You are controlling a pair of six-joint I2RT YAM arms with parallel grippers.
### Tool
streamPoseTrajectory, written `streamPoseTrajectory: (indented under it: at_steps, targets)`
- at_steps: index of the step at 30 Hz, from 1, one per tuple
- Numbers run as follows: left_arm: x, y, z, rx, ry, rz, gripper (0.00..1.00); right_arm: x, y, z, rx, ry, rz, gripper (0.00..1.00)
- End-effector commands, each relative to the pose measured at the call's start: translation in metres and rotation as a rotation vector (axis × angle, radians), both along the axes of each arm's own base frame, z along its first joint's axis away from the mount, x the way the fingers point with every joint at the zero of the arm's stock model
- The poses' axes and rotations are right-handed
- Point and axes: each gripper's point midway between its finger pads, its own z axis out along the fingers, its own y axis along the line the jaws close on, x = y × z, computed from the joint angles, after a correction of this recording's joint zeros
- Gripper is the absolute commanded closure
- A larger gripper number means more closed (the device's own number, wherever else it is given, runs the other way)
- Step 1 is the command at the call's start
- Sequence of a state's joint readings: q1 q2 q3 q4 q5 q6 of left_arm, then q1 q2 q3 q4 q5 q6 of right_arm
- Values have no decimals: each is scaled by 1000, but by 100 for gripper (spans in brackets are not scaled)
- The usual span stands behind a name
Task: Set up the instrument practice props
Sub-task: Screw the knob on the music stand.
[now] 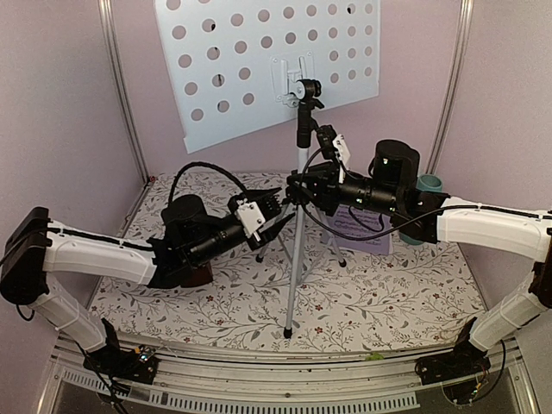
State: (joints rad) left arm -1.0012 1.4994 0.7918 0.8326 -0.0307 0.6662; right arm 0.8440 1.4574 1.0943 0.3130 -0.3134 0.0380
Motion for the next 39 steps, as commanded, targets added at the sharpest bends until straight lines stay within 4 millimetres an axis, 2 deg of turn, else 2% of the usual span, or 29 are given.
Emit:
streamPoseTrajectory:
  at_steps: [1, 7, 12, 16, 19, 24, 28, 34, 39]
  targets:
    - [-8, 16, 12, -170, 152, -11, 43, -7, 9, -91, -198, 206, 28, 100]
    - [-16, 28, 14, -327, 375, -57, 46, -7, 8, -92, -199, 207, 22, 100]
    - [-26, 31, 17, -508, 651, -143, 51, -6, 9, -92, -200, 207, 21, 100]
    - [-30, 36, 10, -700, 914, -186, 52, -5, 9, -91, -198, 205, 19, 100]
    - [-30, 42, 9, -863, 1098, -233, 52, -5, 9, -92, -200, 205, 19, 100]
    - [-30, 41, 21, -1071, 1313, -317, 53, -6, 8, -91, -198, 205, 17, 100]
    - [-21, 40, 12, -1217, 1490, -319, 52, -7, 9, -91, -198, 203, 17, 100]
    - [-17, 31, 3, -1343, 1630, -331, 53, -7, 10, -95, -205, 210, 17, 100]
    - [-17, 20, 14, -1382, 1659, -396, 54, -9, 9, -98, -208, 213, 18, 100]
